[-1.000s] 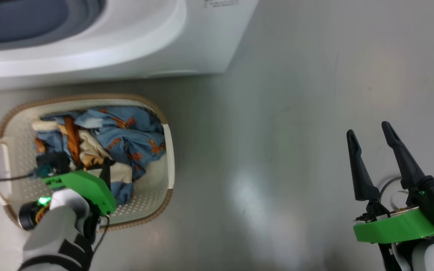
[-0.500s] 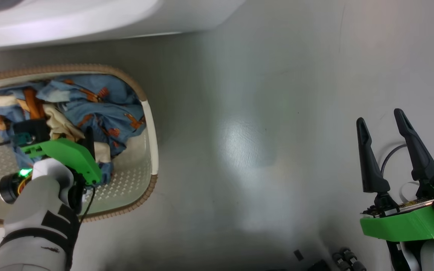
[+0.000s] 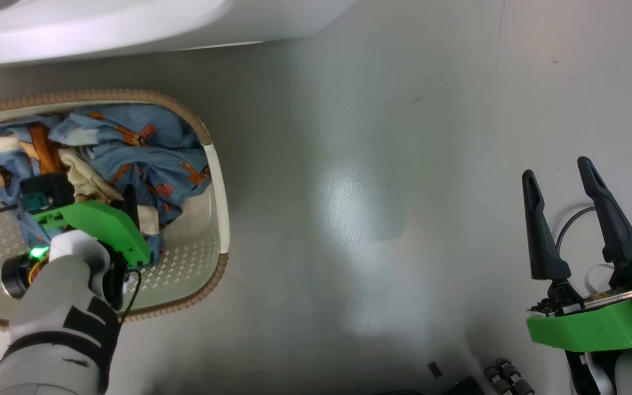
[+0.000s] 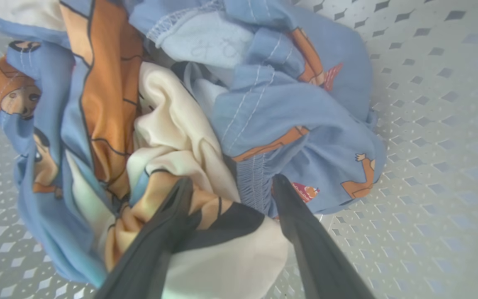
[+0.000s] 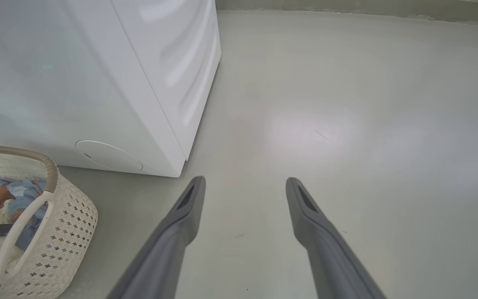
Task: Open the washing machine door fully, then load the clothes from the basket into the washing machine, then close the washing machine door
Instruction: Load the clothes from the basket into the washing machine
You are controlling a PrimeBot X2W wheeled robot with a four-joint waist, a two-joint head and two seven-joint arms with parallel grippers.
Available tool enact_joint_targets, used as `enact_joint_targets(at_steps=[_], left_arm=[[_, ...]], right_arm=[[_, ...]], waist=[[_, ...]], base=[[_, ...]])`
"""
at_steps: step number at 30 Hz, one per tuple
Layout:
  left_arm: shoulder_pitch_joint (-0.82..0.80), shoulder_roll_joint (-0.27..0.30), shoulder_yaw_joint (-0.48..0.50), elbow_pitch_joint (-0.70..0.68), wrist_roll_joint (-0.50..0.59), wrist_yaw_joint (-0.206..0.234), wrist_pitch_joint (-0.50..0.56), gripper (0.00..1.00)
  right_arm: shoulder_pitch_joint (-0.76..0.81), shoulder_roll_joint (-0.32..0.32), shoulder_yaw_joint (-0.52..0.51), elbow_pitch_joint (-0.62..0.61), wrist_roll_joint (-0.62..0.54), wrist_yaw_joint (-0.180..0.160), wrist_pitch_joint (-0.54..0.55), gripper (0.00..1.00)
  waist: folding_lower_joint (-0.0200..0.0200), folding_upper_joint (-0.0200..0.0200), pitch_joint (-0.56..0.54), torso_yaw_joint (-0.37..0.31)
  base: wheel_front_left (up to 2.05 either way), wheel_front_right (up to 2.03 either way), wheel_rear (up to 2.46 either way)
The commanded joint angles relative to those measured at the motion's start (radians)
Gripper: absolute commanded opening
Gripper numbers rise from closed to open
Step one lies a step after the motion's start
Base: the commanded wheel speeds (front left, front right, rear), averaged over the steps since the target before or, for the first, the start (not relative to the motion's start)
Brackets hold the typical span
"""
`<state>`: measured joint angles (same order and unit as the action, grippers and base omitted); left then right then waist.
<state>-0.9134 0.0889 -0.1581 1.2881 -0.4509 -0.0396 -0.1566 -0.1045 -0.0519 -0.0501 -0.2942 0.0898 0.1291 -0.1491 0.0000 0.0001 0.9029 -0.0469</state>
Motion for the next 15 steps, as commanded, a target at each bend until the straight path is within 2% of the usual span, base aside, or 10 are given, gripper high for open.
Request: enact_joint_targets(at_steps=[1, 10, 11, 12, 13, 14, 15], left_arm=[[0.02, 0.034, 0.013, 0.002, -0.008, 0.006, 0.004, 1.0], [0.018, 0.032, 0.011, 0.002, -0.024, 0.006, 0.019, 1.0], [0.02, 0.032, 0.014, 0.003, -0.03, 0.001, 0.028, 0.51], [0.019, 0.032, 0.014, 0.003, -0.033, -0.003, 0.032, 0.1], [0.019, 0.032, 0.014, 0.003, -0.033, -0.003, 0.032, 0.1], [0.019, 0.032, 0.014, 0.003, -0.035, -0.005, 0.032, 0.0], [0.019, 0.032, 0.014, 0.003, -0.037, -0.007, 0.032, 0.0]], right_arm=[[0.028, 0.0, 0.016, -0.028, -0.016, 0.002, 0.009, 1.0], [0.032, 0.0, 0.02, -0.042, -0.023, 0.002, 0.02, 1.0], [0.033, 0.0, 0.02, -0.043, -0.023, 0.002, 0.02, 1.0], [0.033, 0.0, 0.02, -0.044, -0.023, 0.002, 0.021, 1.0], [0.033, 0.0, 0.02, -0.044, -0.023, 0.002, 0.021, 1.0], [0.034, 0.0, 0.02, -0.046, -0.024, 0.002, 0.022, 1.0], [0.034, 0.0, 0.019, -0.046, -0.024, 0.002, 0.023, 1.0]], waist=[[0.0, -0.0001, 0.002, 0.003], [0.0, -0.0001, 0.005, 0.005], [0.0, -0.0001, 0.004, 0.005], [0.0, -0.0001, 0.004, 0.004], [0.0, -0.0001, 0.004, 0.004], [0.0, -0.0001, 0.003, 0.004], [0.0, -0.0001, 0.003, 0.004]], base=[[0.0, 0.0, 0.0], [0.0, 0.0, 0.0], [0.0, 0.0, 0.0], [0.0, 0.0, 0.0], [0.0, 0.0, 0.0], [0.0, 0.0, 0.0], [0.0, 0.0, 0.0]])
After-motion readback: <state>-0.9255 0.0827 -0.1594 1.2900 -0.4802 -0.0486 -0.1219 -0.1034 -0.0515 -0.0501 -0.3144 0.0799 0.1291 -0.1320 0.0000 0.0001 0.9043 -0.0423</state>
